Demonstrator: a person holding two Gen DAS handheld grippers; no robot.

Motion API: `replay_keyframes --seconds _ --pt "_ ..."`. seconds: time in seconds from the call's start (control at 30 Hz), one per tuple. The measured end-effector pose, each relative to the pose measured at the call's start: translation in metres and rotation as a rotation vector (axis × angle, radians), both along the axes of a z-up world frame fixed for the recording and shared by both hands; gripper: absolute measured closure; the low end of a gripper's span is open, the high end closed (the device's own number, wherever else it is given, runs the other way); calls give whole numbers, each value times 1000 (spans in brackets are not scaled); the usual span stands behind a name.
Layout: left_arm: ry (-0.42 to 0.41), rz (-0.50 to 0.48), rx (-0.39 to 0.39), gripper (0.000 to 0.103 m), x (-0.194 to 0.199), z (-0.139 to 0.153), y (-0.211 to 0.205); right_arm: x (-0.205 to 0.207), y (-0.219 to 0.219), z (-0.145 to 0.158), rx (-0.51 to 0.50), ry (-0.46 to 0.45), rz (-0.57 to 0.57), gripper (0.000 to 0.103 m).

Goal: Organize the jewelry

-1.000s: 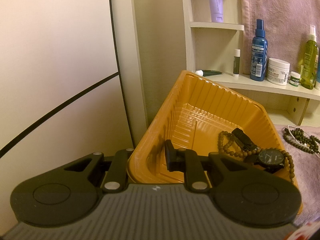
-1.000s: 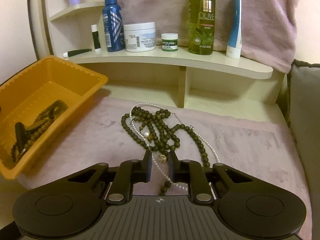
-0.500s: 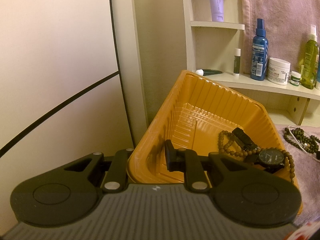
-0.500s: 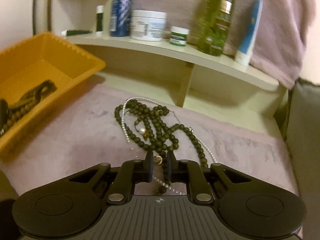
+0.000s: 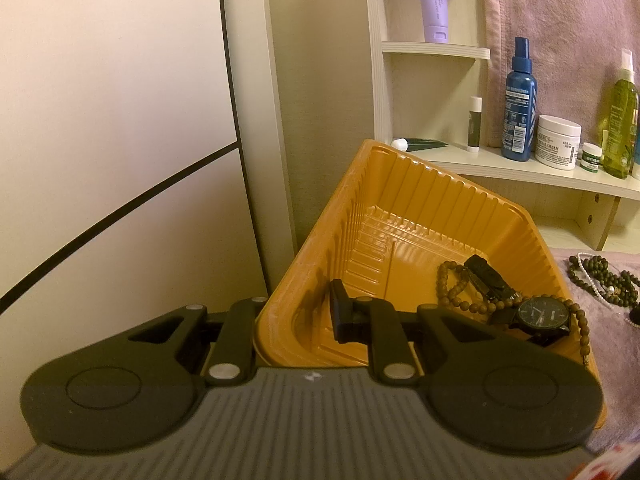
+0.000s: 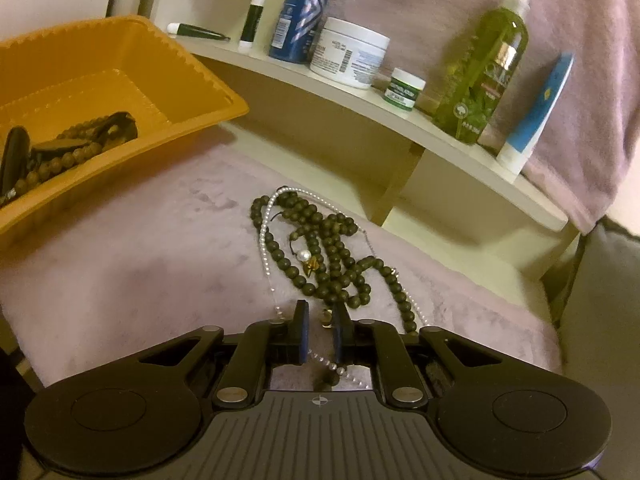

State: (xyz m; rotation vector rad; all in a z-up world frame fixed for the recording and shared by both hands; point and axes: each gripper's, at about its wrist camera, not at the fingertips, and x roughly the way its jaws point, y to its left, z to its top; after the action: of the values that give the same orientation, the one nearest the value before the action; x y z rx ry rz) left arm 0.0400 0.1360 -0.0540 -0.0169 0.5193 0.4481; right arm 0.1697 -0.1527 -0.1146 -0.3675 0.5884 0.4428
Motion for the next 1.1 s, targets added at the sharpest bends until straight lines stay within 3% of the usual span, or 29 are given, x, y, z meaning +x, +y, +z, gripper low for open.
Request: replay_keyframes --seconds 0.17,0.4,0.57,0.87,1.1 --pt "-1 1 1 86 0 0 0 9 -10 4 97 57 -46 98" --pt "0 1 0 86 0 0 0 5 -14 12 146 54 -50 99" --pt "0 2 -1 86 0 0 0 1 -16 29 253 70 -28 99" --pt "0 1 -1 86 0 0 0 -11 8 65 512 174 136 99" --pt "-1 1 -4 86 0 -1 0 -21 62 73 547 237 315 99"
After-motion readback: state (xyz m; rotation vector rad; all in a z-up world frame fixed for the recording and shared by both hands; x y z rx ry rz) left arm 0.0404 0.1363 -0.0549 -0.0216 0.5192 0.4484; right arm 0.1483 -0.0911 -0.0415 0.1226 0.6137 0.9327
